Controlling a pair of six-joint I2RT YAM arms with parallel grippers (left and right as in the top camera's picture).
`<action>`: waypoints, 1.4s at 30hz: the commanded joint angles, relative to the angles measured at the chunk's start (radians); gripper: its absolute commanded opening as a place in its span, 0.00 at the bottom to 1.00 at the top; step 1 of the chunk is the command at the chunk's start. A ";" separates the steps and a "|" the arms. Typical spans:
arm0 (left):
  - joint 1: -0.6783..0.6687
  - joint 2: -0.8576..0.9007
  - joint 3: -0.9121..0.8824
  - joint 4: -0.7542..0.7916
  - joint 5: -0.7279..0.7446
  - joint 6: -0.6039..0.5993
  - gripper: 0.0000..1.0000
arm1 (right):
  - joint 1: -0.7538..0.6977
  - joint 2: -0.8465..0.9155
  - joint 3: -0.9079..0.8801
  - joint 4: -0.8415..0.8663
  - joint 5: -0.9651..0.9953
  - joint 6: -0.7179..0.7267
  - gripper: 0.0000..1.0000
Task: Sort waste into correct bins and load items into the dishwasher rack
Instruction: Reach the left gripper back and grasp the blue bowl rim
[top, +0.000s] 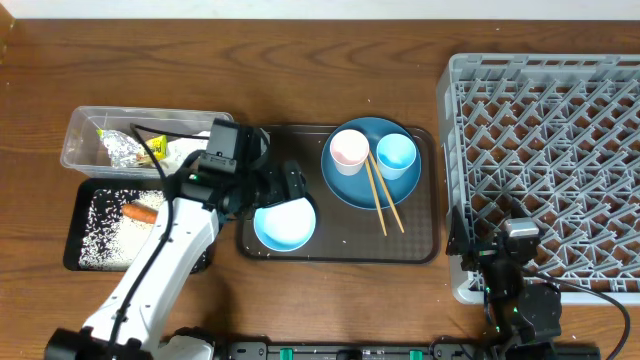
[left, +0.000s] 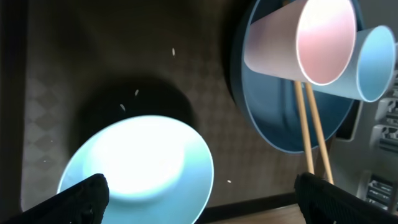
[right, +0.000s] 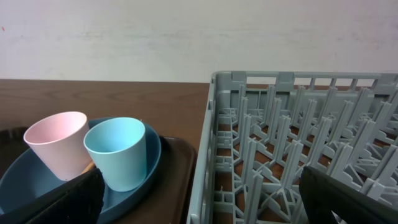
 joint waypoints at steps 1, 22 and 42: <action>-0.023 0.003 0.013 0.003 0.009 0.045 0.98 | -0.016 -0.005 -0.001 -0.005 -0.003 -0.012 0.99; -0.054 0.003 0.013 0.005 0.009 0.117 0.89 | -0.016 -0.005 -0.001 -0.005 -0.003 -0.012 0.99; -0.059 0.001 0.013 -0.006 -0.078 0.117 0.06 | -0.016 -0.005 -0.001 -0.005 -0.003 -0.012 0.99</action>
